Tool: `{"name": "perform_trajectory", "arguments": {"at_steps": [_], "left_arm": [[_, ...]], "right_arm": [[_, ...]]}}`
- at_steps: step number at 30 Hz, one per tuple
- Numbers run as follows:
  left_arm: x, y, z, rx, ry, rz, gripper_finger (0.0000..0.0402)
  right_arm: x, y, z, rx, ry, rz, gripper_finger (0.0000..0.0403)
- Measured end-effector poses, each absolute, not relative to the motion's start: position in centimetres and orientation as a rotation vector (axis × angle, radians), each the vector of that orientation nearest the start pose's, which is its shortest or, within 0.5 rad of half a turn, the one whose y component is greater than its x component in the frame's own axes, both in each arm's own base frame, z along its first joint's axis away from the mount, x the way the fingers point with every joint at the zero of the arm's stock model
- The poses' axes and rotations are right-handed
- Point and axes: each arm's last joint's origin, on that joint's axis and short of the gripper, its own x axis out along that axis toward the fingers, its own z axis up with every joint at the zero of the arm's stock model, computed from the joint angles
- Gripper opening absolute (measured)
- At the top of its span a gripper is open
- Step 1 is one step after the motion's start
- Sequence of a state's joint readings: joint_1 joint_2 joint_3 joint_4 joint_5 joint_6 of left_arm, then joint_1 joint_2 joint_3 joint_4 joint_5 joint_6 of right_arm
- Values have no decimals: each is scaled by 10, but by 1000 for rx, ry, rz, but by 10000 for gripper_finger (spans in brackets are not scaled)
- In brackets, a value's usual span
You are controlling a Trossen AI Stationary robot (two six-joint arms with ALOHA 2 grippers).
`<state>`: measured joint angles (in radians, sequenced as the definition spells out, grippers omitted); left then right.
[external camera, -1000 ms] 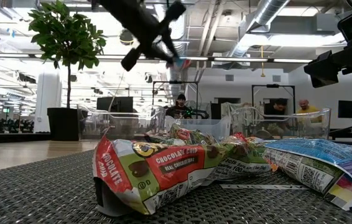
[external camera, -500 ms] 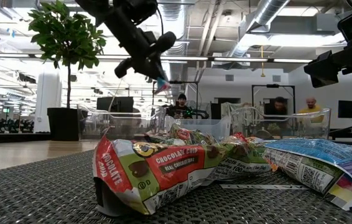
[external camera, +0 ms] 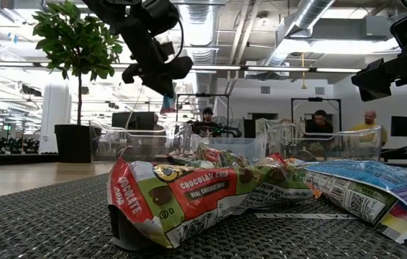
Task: Pick and place Granola Bars by type
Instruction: Put the red granola bar into the left transparent bin
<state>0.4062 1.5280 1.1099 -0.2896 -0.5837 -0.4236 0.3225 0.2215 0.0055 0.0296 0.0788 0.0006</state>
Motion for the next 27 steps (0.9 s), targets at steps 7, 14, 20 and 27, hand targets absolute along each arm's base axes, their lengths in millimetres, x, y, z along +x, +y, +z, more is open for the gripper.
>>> {"name": "perform_trajectory", "arguments": {"at_steps": [7, 14, 20, 27], "left_arm": [[289, 150, 257, -339, 559, 1123, 45], [287, 156, 244, -378, 633, 1137, 45], [298, 164, 234, -406, 695, 1116, 45], [305, 178, 226, -468, 782, 1119, 45]], "right_arm": [[105, 33, 150, -37, 183, 243, 221], [105, 33, 150, -37, 184, 243, 221], [105, 33, 150, -37, 183, 244, 221], [105, 33, 150, -37, 184, 244, 221]]}}
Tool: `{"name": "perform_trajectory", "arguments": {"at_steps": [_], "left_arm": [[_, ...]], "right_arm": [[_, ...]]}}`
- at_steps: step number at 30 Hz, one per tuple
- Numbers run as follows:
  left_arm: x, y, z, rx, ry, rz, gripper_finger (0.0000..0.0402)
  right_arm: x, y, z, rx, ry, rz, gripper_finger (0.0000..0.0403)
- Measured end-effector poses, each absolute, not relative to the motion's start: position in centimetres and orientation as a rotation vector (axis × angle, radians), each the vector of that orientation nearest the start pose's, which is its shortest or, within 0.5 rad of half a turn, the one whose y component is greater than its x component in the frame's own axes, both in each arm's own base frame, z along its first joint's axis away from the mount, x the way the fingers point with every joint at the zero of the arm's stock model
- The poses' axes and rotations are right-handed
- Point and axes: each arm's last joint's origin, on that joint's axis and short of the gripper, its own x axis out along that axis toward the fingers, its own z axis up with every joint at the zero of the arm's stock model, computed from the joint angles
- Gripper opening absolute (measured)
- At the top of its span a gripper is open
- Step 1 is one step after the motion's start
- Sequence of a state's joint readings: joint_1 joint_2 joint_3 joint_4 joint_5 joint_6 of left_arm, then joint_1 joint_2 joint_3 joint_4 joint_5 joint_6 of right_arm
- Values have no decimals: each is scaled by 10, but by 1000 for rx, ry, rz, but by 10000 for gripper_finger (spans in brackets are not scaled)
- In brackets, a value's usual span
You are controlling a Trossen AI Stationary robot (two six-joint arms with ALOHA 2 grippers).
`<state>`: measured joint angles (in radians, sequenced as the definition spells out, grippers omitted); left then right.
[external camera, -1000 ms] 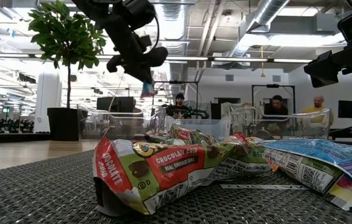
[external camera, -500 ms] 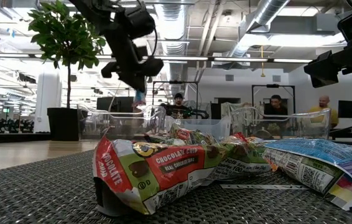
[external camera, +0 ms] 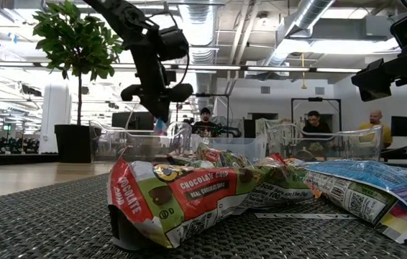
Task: Pick and place Granola Bars by type
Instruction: Put the red granola bar into the left transparent bin
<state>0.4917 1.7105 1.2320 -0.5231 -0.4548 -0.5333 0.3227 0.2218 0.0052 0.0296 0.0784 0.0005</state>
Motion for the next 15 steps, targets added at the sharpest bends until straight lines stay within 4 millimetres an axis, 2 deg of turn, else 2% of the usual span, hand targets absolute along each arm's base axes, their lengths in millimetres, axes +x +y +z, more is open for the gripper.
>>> {"name": "perform_trajectory", "arguments": {"at_steps": [8, 15], "left_arm": [[304, 195, 217, -583, 825, 1100, 45], [301, 200, 215, -621, 830, 1104, 46]], "right_arm": [[105, 33, 150, -37, 184, 243, 221], [105, 33, 150, -37, 184, 243, 221]]}}
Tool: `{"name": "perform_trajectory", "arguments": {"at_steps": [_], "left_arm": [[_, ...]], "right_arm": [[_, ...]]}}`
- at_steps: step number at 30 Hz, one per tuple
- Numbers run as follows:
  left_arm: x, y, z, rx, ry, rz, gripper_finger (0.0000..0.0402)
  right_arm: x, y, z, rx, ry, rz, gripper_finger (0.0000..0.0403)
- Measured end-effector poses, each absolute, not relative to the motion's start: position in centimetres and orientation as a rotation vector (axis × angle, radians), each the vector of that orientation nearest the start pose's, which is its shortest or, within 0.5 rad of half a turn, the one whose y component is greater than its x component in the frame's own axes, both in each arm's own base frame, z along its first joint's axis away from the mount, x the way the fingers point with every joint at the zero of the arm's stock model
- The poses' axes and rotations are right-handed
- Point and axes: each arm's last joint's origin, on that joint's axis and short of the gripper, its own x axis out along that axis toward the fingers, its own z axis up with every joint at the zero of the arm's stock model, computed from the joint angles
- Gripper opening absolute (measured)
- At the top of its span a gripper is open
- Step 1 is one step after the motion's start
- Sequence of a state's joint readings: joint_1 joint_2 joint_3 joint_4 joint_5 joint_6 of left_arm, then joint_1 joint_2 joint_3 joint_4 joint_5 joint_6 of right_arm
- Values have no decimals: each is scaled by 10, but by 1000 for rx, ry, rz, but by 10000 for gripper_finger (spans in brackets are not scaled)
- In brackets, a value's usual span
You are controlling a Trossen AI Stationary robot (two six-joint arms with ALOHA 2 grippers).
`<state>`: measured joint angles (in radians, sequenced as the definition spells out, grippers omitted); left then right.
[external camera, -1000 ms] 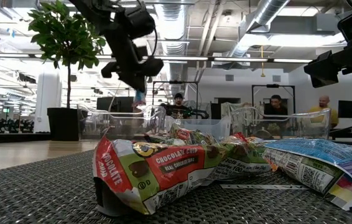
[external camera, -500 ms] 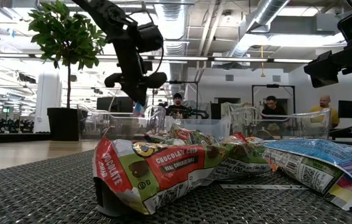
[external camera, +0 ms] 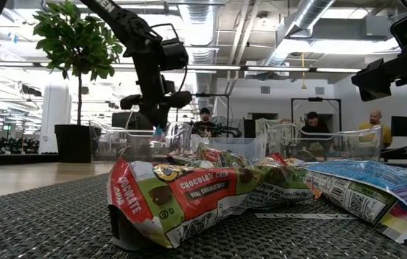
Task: Pick and place Granola Bars by type
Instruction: Put the red granola bar into the left transparent bin
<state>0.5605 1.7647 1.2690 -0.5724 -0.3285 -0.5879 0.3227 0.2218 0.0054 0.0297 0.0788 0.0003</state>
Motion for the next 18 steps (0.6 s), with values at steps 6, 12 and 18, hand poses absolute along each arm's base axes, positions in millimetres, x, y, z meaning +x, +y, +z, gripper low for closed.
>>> {"name": "perform_trajectory", "arguments": {"at_steps": [6, 12, 18], "left_arm": [[301, 200, 215, -664, 823, 1091, 69], [301, 199, 215, -693, 809, 1101, 108], [301, 200, 215, -688, 806, 1096, 127]], "right_arm": [[105, 33, 150, -37, 184, 243, 221], [105, 33, 150, -37, 183, 243, 221], [105, 33, 150, -37, 184, 243, 221]]}}
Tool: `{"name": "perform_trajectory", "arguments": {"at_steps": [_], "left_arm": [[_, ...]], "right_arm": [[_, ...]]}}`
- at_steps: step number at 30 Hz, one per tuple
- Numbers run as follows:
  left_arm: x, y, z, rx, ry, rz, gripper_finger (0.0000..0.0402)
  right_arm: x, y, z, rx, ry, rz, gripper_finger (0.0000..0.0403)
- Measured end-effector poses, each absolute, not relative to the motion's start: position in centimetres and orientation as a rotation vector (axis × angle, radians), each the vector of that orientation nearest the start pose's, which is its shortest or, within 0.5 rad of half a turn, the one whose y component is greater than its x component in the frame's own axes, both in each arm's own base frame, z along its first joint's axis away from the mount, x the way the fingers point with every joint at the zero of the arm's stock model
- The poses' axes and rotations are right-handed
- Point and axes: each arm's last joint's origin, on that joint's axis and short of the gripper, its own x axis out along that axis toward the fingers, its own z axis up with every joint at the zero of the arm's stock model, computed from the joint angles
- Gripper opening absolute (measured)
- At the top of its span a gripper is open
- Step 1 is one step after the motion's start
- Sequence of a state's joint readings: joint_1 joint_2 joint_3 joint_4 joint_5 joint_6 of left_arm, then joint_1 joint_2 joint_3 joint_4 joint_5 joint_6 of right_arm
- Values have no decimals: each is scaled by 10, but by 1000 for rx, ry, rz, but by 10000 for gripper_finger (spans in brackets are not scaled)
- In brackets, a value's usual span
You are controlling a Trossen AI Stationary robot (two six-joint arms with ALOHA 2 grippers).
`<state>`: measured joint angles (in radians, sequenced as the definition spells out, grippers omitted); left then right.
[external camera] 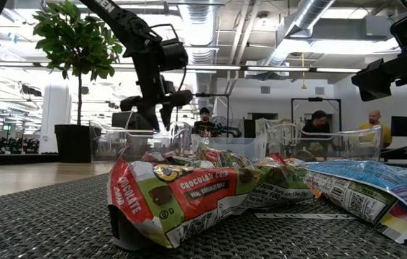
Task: Pick and place Granola Bars by type
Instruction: Put the red granola bar into the left transparent bin
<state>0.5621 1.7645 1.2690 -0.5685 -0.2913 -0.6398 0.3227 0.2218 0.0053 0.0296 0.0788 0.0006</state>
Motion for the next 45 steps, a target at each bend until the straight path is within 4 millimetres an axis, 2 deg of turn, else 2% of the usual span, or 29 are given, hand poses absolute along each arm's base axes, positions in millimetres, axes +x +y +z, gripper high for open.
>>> {"name": "perform_trajectory", "arguments": {"at_steps": [8, 13, 18, 25, 35, 40, 45], "left_arm": [[308, 198, 224, -604, 759, 1023, 129], [314, 191, 240, -526, 679, 953, 129], [322, 178, 260, -389, 619, 809, 129], [336, 145, 276, -192, 619, 422, 129], [351, 84, 281, -126, 600, -149, 128], [354, 56, 279, -136, 626, -288, 128], [355, 33, 276, -203, 686, -305, 128]], "right_arm": [[105, 33, 150, -37, 184, 243, 221], [105, 33, 150, -37, 184, 243, 221], [105, 33, 150, -37, 183, 243, 221], [105, 33, 150, -37, 184, 243, 221], [105, 33, 150, -37, 184, 243, 221], [105, 33, 150, -37, 183, 243, 221], [105, 33, 150, -37, 184, 243, 221]]}}
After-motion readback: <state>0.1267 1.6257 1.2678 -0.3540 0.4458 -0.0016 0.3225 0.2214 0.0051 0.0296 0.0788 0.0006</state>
